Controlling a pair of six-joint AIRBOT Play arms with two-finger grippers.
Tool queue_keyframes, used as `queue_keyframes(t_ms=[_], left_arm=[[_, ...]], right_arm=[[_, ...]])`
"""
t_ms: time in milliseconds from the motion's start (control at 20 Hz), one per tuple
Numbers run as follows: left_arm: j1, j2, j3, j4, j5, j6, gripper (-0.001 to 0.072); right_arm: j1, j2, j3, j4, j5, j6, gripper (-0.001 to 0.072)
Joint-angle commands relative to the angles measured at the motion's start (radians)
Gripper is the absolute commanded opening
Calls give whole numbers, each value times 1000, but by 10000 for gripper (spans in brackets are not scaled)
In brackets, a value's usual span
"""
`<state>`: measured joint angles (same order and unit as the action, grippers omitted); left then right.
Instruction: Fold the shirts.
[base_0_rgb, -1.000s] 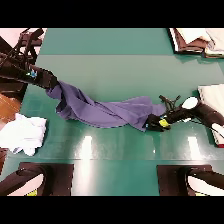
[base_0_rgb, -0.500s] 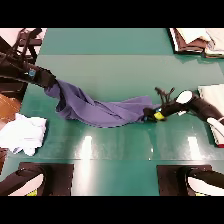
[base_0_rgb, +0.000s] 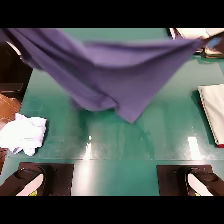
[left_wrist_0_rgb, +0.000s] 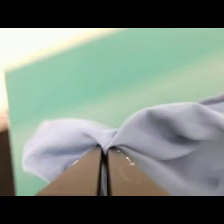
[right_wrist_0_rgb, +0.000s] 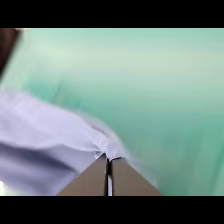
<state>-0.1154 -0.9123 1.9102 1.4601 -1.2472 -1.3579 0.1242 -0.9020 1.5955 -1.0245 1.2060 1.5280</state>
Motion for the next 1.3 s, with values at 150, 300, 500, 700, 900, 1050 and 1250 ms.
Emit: queue_keyframes(t_ms=[150,300,500,700,900,1050,1250], left_arm=[[0,80,221,-65,103,-30,21],[0,84,210,-84,80,-30,20],[0,48,-2,-113,36,-30,20],[0,-136,-236,-191,-74,-21,22],[0,-397,-351,-220,2,32,23],[0,-560,-351,-224,108,31,25],[0,-621,-350,-203,163,23,527]], right_arm=[[-242,-26,525,-50,241,18,17],[-362,-97,623,-39,312,37,16],[-322,-182,485,-24,279,38,16],[-180,-384,334,-84,251,46,16],[-102,-638,400,-210,232,69,16],[-74,-772,466,-205,190,69,18],[-89,-833,419,-124,170,68,408]])
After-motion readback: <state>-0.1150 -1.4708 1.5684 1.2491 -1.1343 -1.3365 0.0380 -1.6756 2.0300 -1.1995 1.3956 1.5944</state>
